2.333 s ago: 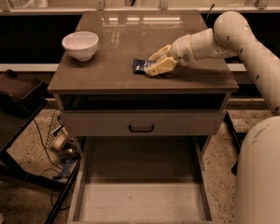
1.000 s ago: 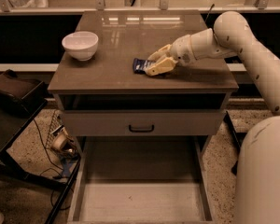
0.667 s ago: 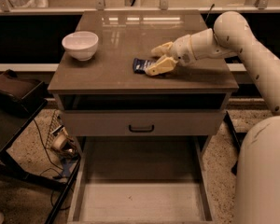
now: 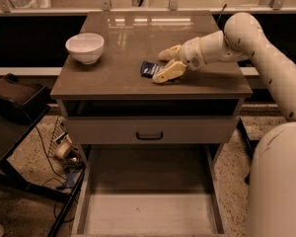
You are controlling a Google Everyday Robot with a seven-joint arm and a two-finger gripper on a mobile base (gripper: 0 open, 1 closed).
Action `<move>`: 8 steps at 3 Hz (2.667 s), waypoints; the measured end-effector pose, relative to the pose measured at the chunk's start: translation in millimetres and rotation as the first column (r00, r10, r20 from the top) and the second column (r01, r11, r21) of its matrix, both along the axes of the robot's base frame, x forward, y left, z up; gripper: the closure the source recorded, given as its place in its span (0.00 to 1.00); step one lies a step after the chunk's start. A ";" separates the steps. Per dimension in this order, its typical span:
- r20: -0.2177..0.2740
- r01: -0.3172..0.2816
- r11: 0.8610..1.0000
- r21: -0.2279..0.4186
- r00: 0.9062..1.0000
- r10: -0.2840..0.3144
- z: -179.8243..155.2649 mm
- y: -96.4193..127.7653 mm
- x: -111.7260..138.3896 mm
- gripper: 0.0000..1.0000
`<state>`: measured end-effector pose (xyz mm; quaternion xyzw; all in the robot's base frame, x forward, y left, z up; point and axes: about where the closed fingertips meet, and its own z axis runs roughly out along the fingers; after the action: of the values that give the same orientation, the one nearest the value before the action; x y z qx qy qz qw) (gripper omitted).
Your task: Place rxbar blueberry into middle drawer
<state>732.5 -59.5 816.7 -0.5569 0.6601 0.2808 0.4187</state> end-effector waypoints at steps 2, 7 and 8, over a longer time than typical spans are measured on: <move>-0.002 -0.003 1.000 0.000 1.000 0.003 1.4 2.2 0.1 0.86; -0.001 -0.003 1.000 -0.001 1.000 0.003 1.9 2.2 0.1 1.00; 0.034 0.034 0.994 -0.108 0.999 -0.030 35.7 -8.4 3.2 1.00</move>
Offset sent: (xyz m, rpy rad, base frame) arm 0.0207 -0.0265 0.0561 -0.1731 -0.0919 -0.0393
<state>735.6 -67.9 852.4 -0.5727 0.6764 0.2287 0.4027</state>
